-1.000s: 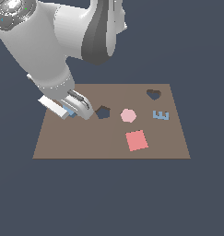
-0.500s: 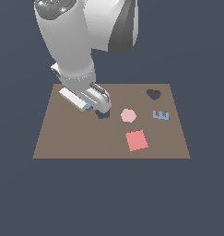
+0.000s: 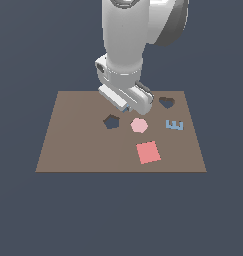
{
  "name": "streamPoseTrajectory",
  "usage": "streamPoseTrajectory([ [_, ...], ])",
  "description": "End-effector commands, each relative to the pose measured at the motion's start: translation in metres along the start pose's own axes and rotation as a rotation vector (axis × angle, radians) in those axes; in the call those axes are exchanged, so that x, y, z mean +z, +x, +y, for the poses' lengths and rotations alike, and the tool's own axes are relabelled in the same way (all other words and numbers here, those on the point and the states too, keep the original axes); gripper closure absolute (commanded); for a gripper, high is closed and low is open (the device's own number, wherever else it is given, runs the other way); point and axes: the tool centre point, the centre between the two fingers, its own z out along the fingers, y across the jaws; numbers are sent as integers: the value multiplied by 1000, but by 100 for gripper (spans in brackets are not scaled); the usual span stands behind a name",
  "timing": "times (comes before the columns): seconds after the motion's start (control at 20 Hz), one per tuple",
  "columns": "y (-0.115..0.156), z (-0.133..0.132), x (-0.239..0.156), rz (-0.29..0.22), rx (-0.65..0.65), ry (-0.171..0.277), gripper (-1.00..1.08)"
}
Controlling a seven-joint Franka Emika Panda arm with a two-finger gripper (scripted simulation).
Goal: Insert a designated object into the corresponding slot on a board.
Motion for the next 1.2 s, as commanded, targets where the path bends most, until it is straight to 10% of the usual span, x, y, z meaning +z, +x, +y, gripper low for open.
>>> streamPoseTrajectory([
  [0.0, -23, -14, -1, 0, 31, 0, 108],
  [1.15, -130, -101, -5, 0, 182, 1, 108],
])
